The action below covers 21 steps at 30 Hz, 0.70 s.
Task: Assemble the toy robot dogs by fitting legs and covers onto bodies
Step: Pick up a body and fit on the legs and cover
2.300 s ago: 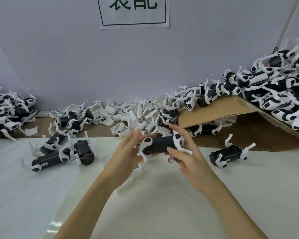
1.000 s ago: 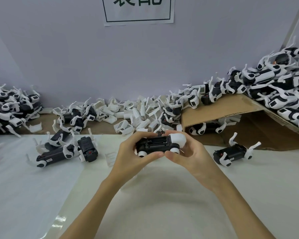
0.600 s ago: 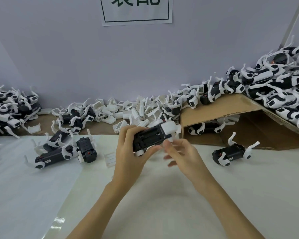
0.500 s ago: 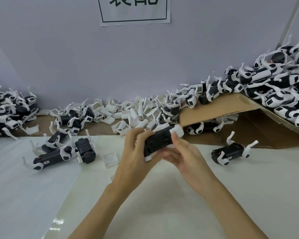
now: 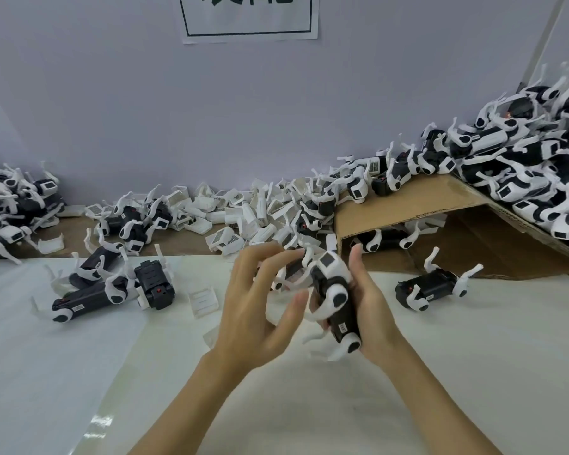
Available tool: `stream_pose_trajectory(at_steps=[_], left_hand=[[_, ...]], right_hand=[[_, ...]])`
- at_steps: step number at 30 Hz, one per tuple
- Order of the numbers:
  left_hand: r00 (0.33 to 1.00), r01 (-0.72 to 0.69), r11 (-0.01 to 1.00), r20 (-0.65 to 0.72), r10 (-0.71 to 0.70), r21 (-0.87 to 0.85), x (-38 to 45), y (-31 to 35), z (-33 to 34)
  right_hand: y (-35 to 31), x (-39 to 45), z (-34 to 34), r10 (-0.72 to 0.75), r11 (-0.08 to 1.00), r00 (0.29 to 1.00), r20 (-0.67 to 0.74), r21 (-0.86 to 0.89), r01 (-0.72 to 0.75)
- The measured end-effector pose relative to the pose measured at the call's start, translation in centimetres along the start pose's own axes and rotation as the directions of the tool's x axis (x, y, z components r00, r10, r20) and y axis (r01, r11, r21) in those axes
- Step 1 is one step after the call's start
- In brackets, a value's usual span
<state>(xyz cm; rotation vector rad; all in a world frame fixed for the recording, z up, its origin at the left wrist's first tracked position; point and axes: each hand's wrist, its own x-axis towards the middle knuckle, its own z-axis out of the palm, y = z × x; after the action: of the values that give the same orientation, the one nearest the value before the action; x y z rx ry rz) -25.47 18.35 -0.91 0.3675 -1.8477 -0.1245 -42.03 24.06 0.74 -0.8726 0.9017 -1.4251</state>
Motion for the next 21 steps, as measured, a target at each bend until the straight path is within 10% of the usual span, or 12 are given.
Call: stream_pose_trajectory(at_steps=[11,18,21], left_hand=[[0.966,-0.213,0.976,0.141,0.216,-0.039,-0.1,1.3,0.8],[0.911,0.314,0.932,0.333,-0.242,-0.182,0.5,0.5,-0.3],[0.925,0.259,0.957,0.318,-0.206,-0.132,0.6,-0.2,0.2]], right_hand=[[0.1,-0.3,-0.7,-0.156,0.986,0.982,0.109,-0.037,0.161],[1.7,0.4,-0.5,-0.389,0.739,0.916,-0.096,-0.626,0.248],[2.1,0.5,-0.8,-0.455,0.645,0.888,-0.067,-0.713,0.277]])
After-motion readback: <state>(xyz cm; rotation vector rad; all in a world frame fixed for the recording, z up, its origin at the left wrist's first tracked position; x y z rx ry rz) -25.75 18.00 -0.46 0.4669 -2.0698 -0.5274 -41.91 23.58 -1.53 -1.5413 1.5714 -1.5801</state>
